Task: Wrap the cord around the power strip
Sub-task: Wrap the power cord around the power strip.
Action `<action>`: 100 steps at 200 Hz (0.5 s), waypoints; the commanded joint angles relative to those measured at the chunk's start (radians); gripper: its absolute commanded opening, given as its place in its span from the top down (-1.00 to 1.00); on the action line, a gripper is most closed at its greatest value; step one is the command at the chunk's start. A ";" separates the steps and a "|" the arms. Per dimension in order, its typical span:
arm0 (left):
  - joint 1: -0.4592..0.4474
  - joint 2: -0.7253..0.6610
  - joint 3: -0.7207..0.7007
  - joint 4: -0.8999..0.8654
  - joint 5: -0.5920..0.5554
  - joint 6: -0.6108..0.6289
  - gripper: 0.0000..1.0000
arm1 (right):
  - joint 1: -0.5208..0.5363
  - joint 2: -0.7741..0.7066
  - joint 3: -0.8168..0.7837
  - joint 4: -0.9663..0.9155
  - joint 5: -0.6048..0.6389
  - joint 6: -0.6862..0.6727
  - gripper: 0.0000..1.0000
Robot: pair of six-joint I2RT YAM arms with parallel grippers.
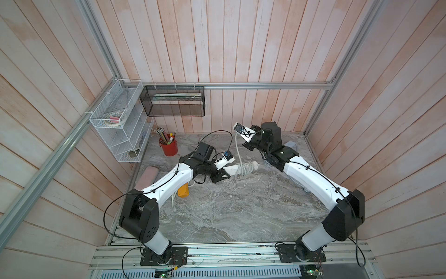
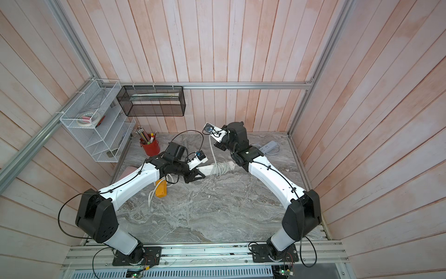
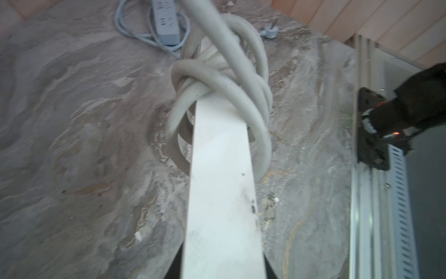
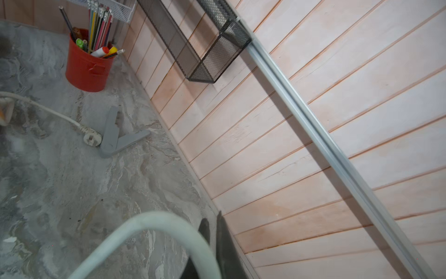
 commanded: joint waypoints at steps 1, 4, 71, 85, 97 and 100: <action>-0.028 -0.062 -0.003 -0.087 0.370 0.102 1.00 | -0.095 0.078 0.122 -0.084 -0.241 0.110 1.00; -0.027 -0.068 -0.003 -0.084 0.394 0.104 1.00 | -0.110 0.092 0.132 -0.094 -0.269 0.120 1.00; 0.062 -0.274 -0.264 0.636 0.592 -0.344 1.00 | -0.220 0.217 -0.115 0.135 -0.657 0.478 0.93; 0.073 -0.289 -0.350 0.894 0.565 -0.514 1.00 | -0.220 0.201 -0.221 0.291 -0.715 0.615 0.91; 0.079 -0.280 -0.398 1.052 0.525 -0.627 1.00 | -0.220 0.197 -0.288 0.399 -0.738 0.727 0.86; 0.079 -0.278 -0.407 1.080 0.519 -0.648 1.00 | -0.221 0.197 -0.300 0.417 -0.738 0.754 0.84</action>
